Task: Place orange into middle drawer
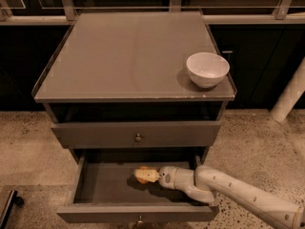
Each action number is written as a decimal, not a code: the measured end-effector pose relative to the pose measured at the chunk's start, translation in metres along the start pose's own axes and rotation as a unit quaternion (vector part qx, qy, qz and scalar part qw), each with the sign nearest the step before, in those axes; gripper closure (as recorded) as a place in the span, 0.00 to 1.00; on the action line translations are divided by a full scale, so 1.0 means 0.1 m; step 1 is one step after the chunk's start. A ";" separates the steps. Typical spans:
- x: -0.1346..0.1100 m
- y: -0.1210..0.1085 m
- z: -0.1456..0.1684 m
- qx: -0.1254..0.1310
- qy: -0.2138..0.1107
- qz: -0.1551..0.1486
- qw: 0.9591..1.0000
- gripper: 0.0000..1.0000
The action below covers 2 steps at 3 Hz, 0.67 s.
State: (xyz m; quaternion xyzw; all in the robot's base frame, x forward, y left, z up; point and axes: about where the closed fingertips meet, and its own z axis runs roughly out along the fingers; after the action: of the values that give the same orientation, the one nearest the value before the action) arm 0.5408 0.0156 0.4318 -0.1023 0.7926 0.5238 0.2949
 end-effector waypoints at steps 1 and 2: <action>0.00 0.00 0.00 0.000 0.000 0.000 1.000 0.13; 0.00 0.00 0.00 0.000 0.000 0.000 1.000 0.00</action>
Offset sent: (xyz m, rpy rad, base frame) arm 0.0000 0.0000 0.0000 0.0000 0.0000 0.0000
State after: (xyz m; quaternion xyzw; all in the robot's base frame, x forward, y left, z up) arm 0.5408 0.0157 0.4318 -0.1024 0.7925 0.5239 0.2949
